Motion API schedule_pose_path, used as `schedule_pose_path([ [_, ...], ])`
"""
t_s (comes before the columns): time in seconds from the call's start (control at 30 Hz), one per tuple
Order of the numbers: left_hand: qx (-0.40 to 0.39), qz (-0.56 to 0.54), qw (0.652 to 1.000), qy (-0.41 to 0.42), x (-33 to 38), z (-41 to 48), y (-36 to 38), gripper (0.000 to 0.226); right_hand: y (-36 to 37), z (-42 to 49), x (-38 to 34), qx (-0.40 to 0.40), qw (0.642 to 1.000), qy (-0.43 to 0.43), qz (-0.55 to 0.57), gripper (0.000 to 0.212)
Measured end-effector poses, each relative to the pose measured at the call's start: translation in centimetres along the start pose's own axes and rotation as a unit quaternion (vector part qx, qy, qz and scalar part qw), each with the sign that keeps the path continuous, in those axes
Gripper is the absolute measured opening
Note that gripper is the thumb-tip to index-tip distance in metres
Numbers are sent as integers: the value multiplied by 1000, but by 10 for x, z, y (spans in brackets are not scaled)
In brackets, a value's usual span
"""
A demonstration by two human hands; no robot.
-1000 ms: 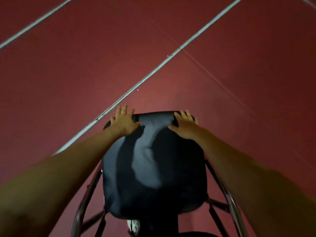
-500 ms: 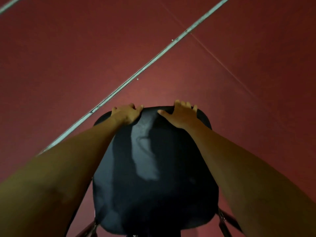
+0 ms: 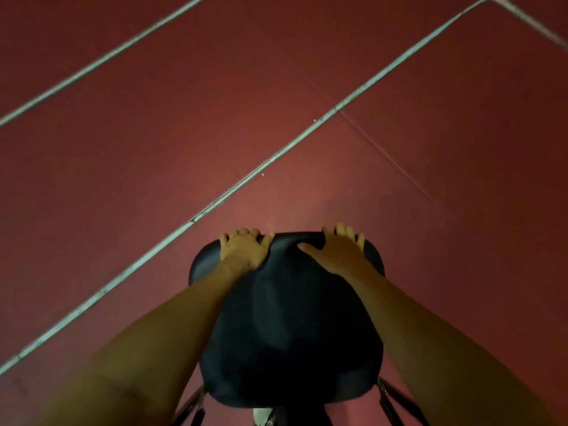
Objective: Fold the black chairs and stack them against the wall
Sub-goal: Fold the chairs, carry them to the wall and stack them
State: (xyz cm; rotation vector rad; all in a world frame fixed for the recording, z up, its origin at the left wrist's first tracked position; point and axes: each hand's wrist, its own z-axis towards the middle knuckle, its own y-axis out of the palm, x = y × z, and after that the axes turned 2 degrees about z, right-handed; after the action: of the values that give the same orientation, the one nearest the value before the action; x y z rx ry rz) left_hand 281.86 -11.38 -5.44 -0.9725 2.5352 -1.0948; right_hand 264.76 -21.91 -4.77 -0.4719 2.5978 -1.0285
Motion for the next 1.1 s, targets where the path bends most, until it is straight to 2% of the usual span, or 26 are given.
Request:
schedule_pose_path([
  [0.23,5,-23,999,26,-7,-103,-9,64,-6,-102,-4,-9,1000,3,-9,81],
  [0.57,25,-32,998,54,-14,-227,12,64,10,-228,6,-1,999,-21,-39,104],
  [0.77,18,-74,997,34,-20,-281,15,62,6,-276,-2,-4,998,-34,-60,105],
  [0.97,3,-102,995,18,-20,-321,33,57,7,-308,10,-69,988,-85,-110,114],
  [1.1,-36,-119,992,15,-20,-354,48,43,20,-334,13,-139,966,-127,-177,109],
])
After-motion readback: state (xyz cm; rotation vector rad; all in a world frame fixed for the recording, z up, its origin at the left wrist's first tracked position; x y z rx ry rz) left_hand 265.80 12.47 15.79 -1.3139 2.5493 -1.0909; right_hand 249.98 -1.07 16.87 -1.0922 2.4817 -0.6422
